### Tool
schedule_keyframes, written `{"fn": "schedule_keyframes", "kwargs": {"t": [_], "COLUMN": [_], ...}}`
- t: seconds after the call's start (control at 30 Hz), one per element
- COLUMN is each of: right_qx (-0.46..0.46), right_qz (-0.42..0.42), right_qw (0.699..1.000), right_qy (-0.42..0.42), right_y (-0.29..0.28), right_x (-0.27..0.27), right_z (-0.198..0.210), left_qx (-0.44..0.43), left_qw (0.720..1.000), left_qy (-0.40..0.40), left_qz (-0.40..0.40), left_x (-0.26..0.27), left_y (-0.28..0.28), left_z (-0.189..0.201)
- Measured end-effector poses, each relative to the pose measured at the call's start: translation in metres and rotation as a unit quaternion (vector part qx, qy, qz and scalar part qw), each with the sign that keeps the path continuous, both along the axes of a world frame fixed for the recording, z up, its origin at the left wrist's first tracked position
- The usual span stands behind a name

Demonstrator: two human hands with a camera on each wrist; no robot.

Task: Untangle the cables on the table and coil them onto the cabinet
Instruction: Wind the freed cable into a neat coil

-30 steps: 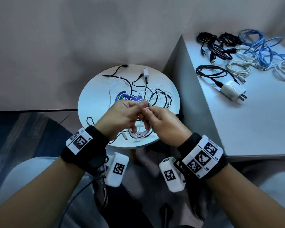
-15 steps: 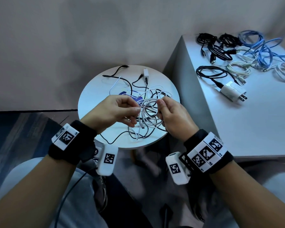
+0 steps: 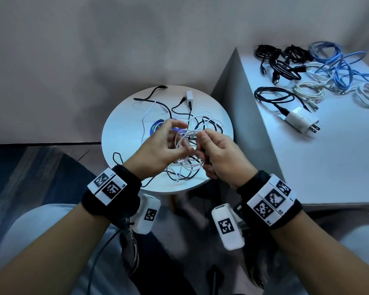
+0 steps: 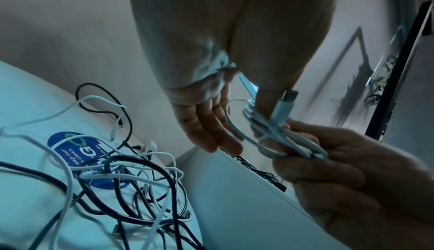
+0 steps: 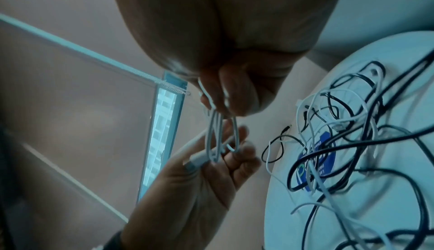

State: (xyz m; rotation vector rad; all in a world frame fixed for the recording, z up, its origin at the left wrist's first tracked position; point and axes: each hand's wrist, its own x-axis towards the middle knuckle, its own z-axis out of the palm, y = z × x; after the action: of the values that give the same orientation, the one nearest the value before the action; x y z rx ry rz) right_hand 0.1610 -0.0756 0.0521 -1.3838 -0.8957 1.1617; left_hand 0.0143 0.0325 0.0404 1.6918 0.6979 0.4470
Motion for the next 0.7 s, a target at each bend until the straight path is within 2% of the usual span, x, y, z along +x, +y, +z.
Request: {"fn": "schedule_keyframes", "kwargs": {"t": [0.13, 0.23, 0.3, 0.43, 0.57, 0.63, 0.7], "right_qx": [-0.003, -0.012, -0.024, -0.029, -0.027, -0.026, -0.014], "right_qz": [0.025, 0.04, 0.05, 0.063, 0.04, 0.013, -0.002], "right_qw": [0.996, 0.996, 0.997, 0.997, 0.999, 0.999, 0.997], "right_qy": [-0.086, -0.079, -0.058, -0.014, -0.017, -0.032, -0.081], "right_y": [-0.003, -0.003, -0.003, -0.004, -0.003, -0.003, -0.001], "right_x": [-0.008, -0.012, -0.012, -0.012, 0.003, 0.013, 0.02], "right_z": [-0.001, 0.0, 0.001, 0.003, 0.005, 0.005, 0.004], "left_qx": [0.127, 0.244, 0.254, 0.192, 0.154, 0.186, 0.251], "left_qw": [0.986, 0.954, 0.956, 0.977, 0.987, 0.982, 0.967], "left_qy": [0.102, 0.136, 0.104, 0.05, 0.052, 0.045, 0.041], "left_qz": [0.044, 0.105, 0.106, 0.076, 0.014, -0.001, 0.014], "left_x": [0.002, 0.006, 0.007, 0.006, 0.005, 0.0, -0.004], "left_y": [-0.001, -0.005, -0.007, -0.009, -0.003, -0.001, 0.0], "left_z": [-0.003, -0.01, -0.014, -0.012, 0.001, 0.012, 0.02]}}
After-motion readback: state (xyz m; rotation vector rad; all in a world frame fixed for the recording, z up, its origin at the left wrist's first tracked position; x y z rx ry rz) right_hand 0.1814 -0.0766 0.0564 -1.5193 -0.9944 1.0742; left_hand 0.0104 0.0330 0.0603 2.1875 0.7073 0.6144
